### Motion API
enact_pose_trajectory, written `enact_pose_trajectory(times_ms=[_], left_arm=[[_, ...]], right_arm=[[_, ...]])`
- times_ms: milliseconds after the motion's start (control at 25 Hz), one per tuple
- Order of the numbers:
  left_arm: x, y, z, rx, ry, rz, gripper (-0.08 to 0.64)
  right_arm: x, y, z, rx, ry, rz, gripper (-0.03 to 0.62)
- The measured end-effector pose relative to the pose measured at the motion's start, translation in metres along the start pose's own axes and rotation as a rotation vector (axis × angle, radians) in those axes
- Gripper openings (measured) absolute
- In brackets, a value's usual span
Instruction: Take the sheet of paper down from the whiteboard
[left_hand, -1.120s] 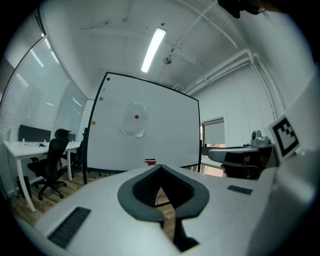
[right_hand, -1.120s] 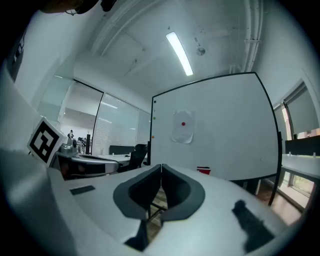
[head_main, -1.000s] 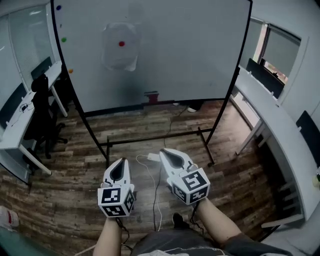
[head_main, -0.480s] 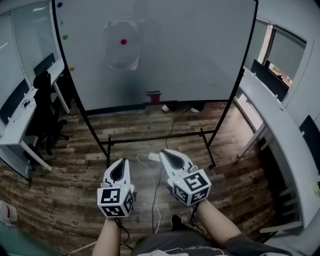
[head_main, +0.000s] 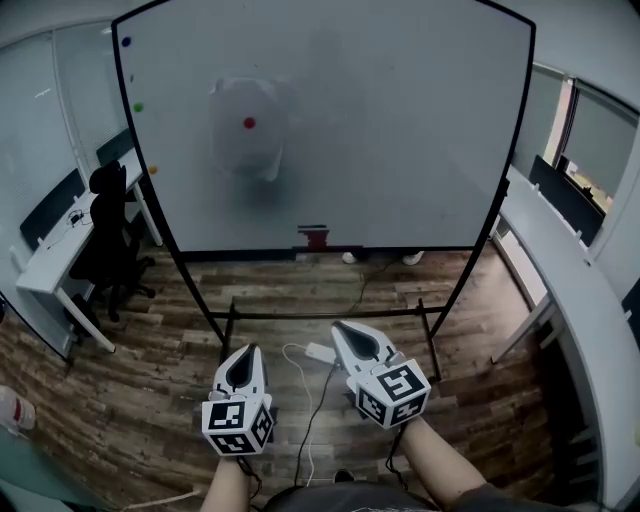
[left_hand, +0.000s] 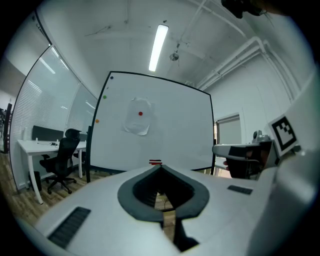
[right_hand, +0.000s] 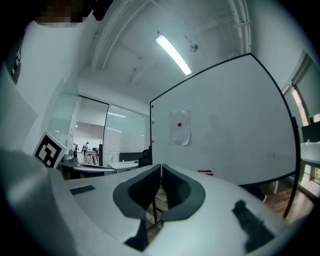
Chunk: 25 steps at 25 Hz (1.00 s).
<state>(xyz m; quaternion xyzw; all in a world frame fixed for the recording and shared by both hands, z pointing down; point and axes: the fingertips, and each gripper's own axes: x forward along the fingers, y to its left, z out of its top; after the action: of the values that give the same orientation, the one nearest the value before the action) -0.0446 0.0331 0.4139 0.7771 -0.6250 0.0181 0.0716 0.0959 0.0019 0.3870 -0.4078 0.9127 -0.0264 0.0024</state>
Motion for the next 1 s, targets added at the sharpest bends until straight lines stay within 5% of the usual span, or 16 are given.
enact_pose_trajectory(times_ms=[600,1000], left_arm=[[0.034,0.004,0.000,0.004,0.027,0.098,0.012],[0.090,0.049,0.007,-0.002,0.008,0.047,0.012]], right_arm=[[0.027,-0.037,-0.018,0.054,0.048,0.084,0.025],[0.089,-0.061,-0.026,0.064,0.051,0.017,0.025]])
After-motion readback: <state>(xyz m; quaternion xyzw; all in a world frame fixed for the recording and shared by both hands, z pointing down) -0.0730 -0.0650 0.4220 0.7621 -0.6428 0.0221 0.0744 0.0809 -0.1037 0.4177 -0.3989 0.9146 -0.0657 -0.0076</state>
